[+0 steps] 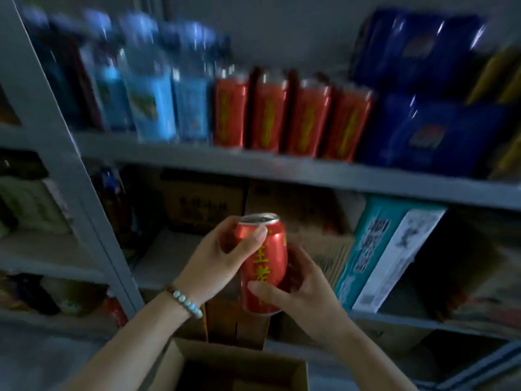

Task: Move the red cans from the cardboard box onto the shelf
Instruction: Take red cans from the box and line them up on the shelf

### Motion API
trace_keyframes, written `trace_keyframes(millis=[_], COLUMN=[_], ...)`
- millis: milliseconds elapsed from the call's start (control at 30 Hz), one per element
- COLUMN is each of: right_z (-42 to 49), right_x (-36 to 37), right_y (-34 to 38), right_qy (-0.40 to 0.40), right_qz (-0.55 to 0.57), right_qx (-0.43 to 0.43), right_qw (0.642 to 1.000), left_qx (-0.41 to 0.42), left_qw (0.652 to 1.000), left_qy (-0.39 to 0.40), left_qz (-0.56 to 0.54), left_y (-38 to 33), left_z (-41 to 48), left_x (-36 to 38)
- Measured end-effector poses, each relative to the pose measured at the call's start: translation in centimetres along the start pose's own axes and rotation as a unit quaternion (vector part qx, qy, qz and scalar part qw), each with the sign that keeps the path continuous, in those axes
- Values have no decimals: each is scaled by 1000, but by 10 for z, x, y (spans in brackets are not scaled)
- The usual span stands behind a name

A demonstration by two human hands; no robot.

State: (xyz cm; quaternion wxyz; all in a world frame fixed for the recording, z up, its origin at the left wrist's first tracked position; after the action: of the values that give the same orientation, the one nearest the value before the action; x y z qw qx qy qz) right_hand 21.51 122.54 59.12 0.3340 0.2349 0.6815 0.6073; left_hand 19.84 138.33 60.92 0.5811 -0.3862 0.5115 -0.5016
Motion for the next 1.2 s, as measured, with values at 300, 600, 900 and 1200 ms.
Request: trace_keyframes(millis=[300,600,900,1200], right_z=[-11,40,145,233], right_x=[-66,-109,-97,-93], right_y=[200,280,300,287], right_qy=[-23,-90,-119,-122], right_qz=[-21,-26,-74,-78], right_qx=[-4,-11,15,27], right_qw=[1000,996,990,989], left_qx=[-11,-13,-30,-10], left_qw=[998,898,801,763], left_qy=[24,-100,-35,-3], left_qz=[58,429,597,646], left_y=[-202,-229,-195,-184], left_z=[44,65,113,131], left_x=[-17,-108,-185,-197])
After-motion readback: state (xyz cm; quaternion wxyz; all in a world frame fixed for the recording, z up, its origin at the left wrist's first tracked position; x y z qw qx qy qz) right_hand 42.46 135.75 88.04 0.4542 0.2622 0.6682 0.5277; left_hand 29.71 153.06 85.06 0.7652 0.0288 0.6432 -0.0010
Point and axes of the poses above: each hand's wrist, its own z-axis towards the middle knuckle, its own x-axis out of the palm, y = z × x, the point moved 2 cm from there along z, towards the middle knuckle, and after that the axes turned 11 degrees about y, right-handed, at the moved point
